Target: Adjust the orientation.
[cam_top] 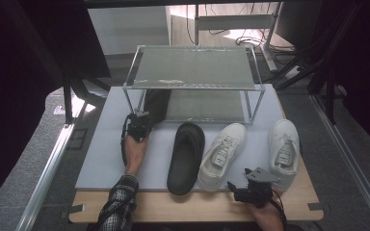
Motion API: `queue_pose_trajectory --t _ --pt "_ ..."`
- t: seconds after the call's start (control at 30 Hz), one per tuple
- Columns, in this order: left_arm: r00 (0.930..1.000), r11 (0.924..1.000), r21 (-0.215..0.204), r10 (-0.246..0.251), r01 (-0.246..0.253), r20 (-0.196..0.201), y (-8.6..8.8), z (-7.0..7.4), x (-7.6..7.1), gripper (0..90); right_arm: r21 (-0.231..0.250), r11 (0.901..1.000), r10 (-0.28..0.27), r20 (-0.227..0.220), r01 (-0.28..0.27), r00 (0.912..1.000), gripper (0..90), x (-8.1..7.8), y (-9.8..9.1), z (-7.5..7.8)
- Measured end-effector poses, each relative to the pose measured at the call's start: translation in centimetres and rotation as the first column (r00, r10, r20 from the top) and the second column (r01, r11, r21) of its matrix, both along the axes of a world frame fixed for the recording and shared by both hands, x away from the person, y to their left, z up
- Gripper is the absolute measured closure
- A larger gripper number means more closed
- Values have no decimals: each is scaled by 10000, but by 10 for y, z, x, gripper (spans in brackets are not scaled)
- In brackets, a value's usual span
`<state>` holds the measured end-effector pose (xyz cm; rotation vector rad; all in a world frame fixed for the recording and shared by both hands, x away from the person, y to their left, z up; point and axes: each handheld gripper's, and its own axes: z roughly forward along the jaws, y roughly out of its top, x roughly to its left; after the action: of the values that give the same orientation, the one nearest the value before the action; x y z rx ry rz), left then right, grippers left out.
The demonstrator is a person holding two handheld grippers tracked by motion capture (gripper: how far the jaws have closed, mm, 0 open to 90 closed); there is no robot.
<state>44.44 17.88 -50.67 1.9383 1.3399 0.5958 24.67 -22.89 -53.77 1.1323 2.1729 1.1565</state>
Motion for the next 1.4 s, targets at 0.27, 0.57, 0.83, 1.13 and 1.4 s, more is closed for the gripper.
queue_pose_trajectory --t 0.27,0.57,0.83,1.13,1.4 --pt "10000 10000 5 60 -60 -6 0 0 5 896 2 10000 4 -3 -4 10000 155 0 0 0" --pt "10000 9998 -175 -4 5 61 3 1 0 896 1 10000 7 -6 -7 10000 154 0 0 0" --pt "9992 9981 -496 -354 362 170 6 8 -12 892 0 10000 6 -3 -6 10000 154 0 0 0" --pt "9951 9928 -725 -937 958 319 7 17 -31 881 -17 10000 7 -15 -7 10000 154 0 0 0" --pt "9859 9812 -987 -1629 1658 374 6 25 -54 895 0 10000 -4 -42 4 10000 154 0 0 0"
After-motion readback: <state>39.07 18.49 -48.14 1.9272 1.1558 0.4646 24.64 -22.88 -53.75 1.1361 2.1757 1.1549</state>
